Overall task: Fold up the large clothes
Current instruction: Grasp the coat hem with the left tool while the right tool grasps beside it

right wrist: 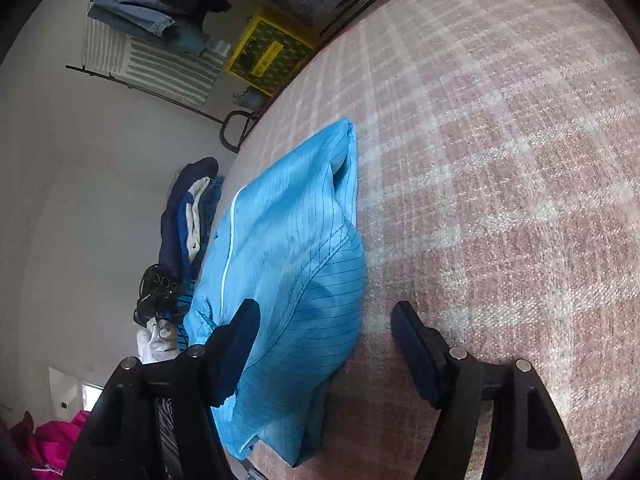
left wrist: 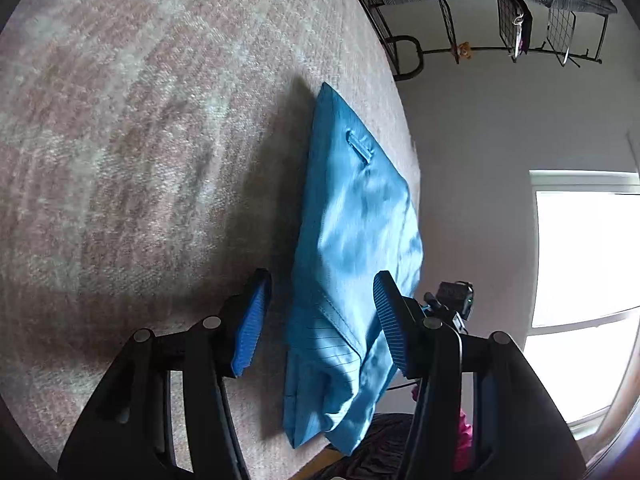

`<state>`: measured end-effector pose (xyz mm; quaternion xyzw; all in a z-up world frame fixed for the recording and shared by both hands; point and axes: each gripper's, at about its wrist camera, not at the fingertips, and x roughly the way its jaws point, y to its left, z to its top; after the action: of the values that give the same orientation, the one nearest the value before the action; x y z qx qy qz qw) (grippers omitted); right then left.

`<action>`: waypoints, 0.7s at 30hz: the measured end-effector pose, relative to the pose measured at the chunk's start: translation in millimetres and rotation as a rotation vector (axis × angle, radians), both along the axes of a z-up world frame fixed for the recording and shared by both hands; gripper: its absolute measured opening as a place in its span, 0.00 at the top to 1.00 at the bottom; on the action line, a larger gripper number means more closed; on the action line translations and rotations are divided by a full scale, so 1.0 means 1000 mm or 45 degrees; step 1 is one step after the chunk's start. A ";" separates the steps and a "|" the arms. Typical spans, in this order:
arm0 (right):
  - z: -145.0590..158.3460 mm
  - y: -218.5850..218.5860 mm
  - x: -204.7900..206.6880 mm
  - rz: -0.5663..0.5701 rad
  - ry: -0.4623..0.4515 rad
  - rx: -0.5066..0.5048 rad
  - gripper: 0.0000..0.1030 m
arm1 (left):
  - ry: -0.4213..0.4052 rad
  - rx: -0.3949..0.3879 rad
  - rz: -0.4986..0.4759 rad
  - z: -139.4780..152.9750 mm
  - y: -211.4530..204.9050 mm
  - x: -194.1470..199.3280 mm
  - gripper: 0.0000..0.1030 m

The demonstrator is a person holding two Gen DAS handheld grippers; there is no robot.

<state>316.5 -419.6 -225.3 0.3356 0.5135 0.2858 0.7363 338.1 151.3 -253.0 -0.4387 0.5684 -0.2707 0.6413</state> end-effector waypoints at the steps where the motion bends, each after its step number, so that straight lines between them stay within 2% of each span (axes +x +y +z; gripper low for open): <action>1: -0.001 0.001 0.001 0.013 -0.001 0.003 0.33 | 0.000 0.000 -0.017 -0.001 -0.003 0.001 0.48; 6: -0.004 0.022 0.012 0.093 -0.005 0.019 0.38 | -0.021 -0.008 -0.122 0.002 -0.027 0.012 0.48; 9: -0.005 0.031 0.019 0.110 -0.013 0.052 0.38 | -0.038 0.002 -0.132 0.000 -0.035 0.015 0.50; 12: -0.006 0.038 0.025 0.114 -0.021 0.083 0.40 | -0.028 0.007 -0.143 -0.003 -0.046 0.018 0.58; 14: -0.006 0.046 0.029 0.135 -0.021 0.090 0.41 | -0.020 0.026 -0.157 -0.007 -0.055 0.020 0.67; 16: -0.005 0.054 0.032 0.152 -0.028 0.079 0.41 | -0.020 0.041 -0.152 -0.008 -0.059 0.021 0.70; 18: -0.006 0.059 0.034 0.159 -0.026 0.060 0.43 | -0.030 0.089 -0.144 -0.006 -0.064 0.022 0.74; 21: -0.007 0.070 0.037 0.163 0.003 -0.012 0.59 | -0.113 0.243 -0.172 0.006 -0.073 0.019 0.80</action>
<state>353.0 -349.7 -231.9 0.2991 0.5359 0.3295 0.7175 357.0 77.9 -246.9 -0.3240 0.5910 -0.2772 0.6848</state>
